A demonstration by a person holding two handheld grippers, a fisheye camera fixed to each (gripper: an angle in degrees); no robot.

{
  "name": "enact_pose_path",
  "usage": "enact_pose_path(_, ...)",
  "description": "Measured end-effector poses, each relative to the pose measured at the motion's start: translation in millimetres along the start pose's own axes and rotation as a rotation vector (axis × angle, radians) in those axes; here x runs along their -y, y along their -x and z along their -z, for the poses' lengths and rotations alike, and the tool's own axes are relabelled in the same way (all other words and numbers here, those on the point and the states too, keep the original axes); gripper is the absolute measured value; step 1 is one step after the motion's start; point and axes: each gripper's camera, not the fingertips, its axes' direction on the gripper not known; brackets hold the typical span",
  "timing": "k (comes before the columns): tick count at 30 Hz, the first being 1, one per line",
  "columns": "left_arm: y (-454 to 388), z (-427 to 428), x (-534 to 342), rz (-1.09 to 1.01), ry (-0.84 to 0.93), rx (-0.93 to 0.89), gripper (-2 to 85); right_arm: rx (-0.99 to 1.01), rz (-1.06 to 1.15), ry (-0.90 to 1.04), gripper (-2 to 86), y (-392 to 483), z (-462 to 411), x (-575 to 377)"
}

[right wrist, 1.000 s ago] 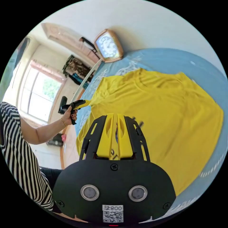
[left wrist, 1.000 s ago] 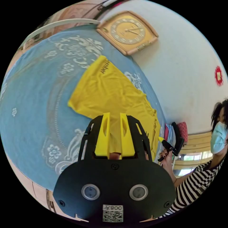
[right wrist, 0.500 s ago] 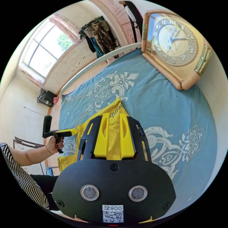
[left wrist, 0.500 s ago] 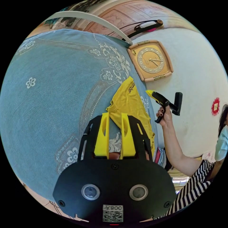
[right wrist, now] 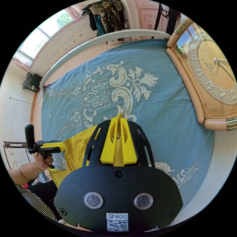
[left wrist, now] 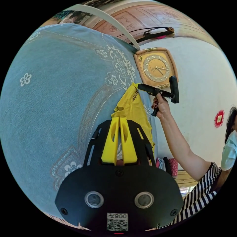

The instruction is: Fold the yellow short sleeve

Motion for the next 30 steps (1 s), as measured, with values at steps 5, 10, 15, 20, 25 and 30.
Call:
enact_pose_path(5,-17.0,41.4,-0.1,-0.039,-0.054,-0.060,0.9,0.120,0.027,-0.019,0.7,-12.0,10.9,32.7)
enact_pose_path(10,-33.3,74.9,-8.6,-0.077,-0.086,-0.040,3.2,0.154,0.037,-0.038,0.5,-25.6,22.0,57.0)
enact_pose_path(15,-22.8,77.7,-16.8,0.032,-0.028,-0.042,8.5,0.160,0.006,-0.016,0.5,-40.0,12.8,72.0)
enact_pose_path(20,-28.6,94.4,-28.7,0.044,-0.050,0.004,8.7,0.161,-0.010,-0.002,0.6,-52.7,8.7,85.7)
enact_pose_path(25,-29.2,102.9,-36.0,0.092,-0.075,-0.011,6.5,0.159,-0.007,0.010,0.6,-62.5,10.5,101.1)
enact_pose_path(30,-27.9,101.6,-38.5,0.138,-0.072,-0.026,1.4,0.157,-0.001,0.027,0.6,-71.9,15.1,111.1)
